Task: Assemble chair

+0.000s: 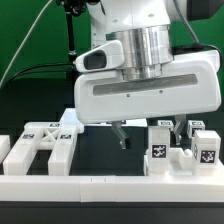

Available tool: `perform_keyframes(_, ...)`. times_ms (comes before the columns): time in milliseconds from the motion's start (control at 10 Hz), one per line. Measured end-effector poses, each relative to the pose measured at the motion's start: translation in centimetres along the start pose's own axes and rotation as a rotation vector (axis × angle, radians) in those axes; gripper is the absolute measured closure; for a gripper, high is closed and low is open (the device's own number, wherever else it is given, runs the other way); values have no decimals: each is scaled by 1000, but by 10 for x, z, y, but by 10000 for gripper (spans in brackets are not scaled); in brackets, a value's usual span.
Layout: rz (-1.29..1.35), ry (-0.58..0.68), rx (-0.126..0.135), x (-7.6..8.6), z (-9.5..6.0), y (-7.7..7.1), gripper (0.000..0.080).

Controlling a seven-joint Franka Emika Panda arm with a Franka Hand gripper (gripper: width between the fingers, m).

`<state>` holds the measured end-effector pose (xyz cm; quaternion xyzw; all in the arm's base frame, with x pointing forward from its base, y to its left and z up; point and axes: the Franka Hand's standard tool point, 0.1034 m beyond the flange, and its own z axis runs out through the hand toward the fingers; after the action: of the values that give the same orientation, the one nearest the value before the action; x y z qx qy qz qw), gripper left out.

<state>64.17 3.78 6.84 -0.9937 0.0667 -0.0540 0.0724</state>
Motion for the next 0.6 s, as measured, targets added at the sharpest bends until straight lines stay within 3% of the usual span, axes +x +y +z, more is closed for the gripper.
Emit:
perform_keyframes(200,119,0,3,0,0,0,517)
perform_keyframes(600,475,-2,3,-2,1,-7,515)
